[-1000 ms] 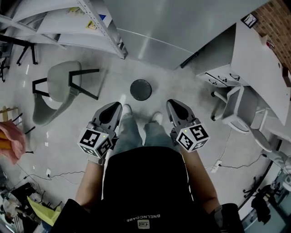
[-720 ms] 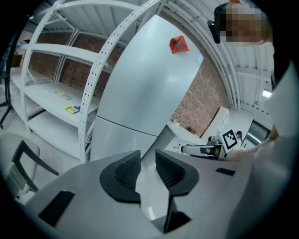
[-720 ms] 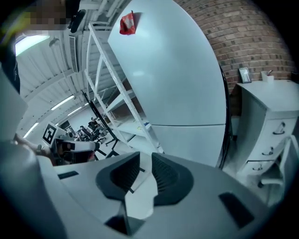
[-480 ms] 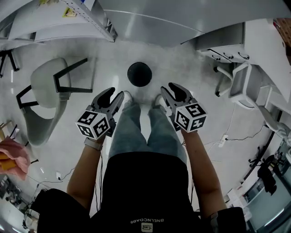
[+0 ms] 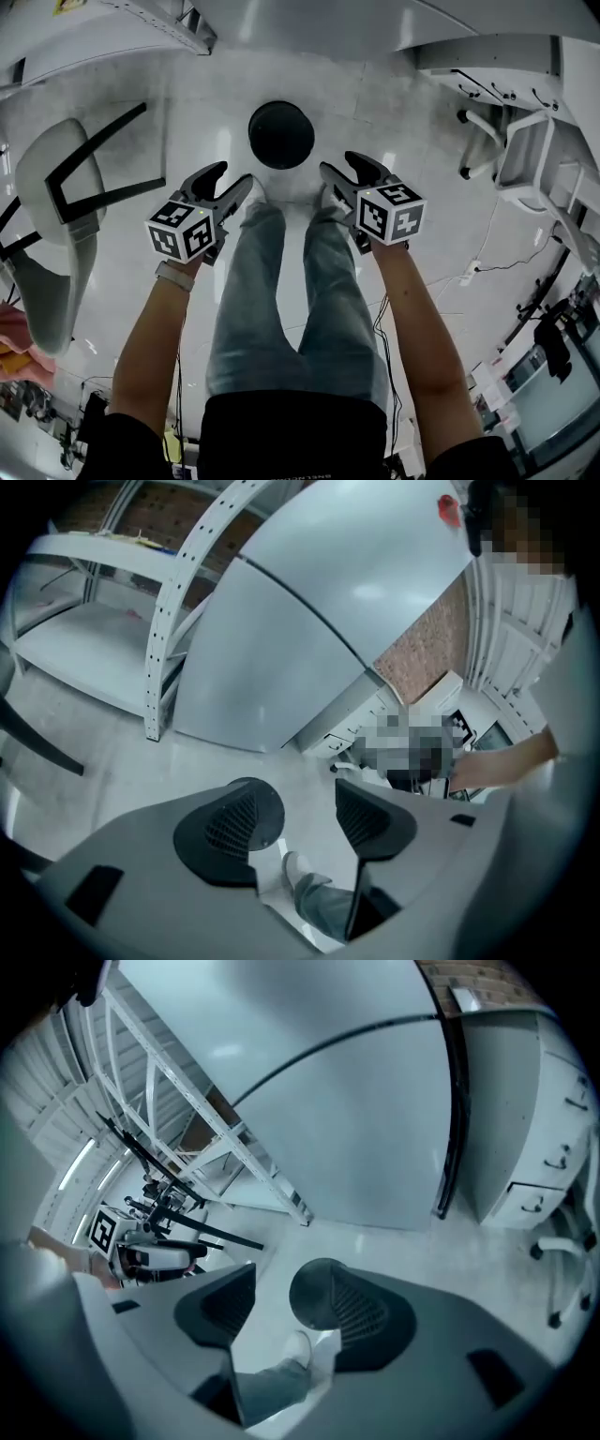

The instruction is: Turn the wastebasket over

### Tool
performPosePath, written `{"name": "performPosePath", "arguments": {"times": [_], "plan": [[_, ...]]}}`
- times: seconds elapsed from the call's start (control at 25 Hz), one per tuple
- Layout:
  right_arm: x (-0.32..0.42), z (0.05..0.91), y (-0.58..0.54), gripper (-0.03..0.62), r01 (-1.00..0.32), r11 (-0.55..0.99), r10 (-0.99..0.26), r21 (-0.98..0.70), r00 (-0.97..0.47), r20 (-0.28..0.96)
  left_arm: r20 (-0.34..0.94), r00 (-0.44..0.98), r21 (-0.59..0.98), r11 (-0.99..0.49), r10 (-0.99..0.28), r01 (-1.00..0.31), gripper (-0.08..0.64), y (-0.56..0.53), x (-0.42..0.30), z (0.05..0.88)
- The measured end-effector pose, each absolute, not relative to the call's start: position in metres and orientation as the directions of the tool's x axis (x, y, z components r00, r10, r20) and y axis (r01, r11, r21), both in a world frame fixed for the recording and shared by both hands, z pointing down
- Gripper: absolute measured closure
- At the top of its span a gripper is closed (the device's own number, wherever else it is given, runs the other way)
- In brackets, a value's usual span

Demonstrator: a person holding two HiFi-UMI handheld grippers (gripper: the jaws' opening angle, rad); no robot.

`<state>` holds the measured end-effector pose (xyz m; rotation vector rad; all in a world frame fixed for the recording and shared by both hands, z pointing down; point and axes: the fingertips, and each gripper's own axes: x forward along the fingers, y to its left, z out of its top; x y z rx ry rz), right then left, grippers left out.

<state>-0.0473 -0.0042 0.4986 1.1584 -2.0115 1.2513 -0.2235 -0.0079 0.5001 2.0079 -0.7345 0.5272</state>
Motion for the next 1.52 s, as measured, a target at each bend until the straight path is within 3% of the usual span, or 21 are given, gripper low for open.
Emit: {"name": "performPosePath", "arguments": {"times": [0.32, 0.8, 0.96, 1.28, 1.52], "plan": [[-0.049, 0.628, -0.007, 0.304, -0.852, 0.143, -0.323, -0.504, -0.522, 0.790, 0.649, 0.728, 0.613, -0.415, -0.222, -0.673, 0.279, -0.026, -0.216, 0.625], [-0.052, 0.763, -0.012, 0.289, -0.827, 0.057, -0.251, -0.559, -0.554, 0.794, 0.671, 0.737, 0.663, -0.378, -0.082, -0.646, 0.276, -0.038, -0.198, 0.768], [-0.062, 0.785, -0.007, 0.290, -0.832, 0.069, -0.214, -0.550, -0.551, 0.807, 0.673, 0.740, 0.665, -0.424, -0.018, -0.615, 0.276, -0.033, -0.191, 0.786], [-0.058, 0.786, -0.005, 0.305, -0.863, 0.087, -0.221, -0.498, -0.504, 0.835, 0.695, 0.717, 0.631, -0.435, -0.052, -0.643, 0.336, -0.034, -0.190, 0.782], [-0.040, 0.763, -0.019, 0.305, -0.879, 0.201, -0.345, -0.431, -0.476, 0.809, 0.657, 0.737, 0.550, -0.567, -0.161, -0.613, 0.364, -0.048, -0.173, 0.749]]}}
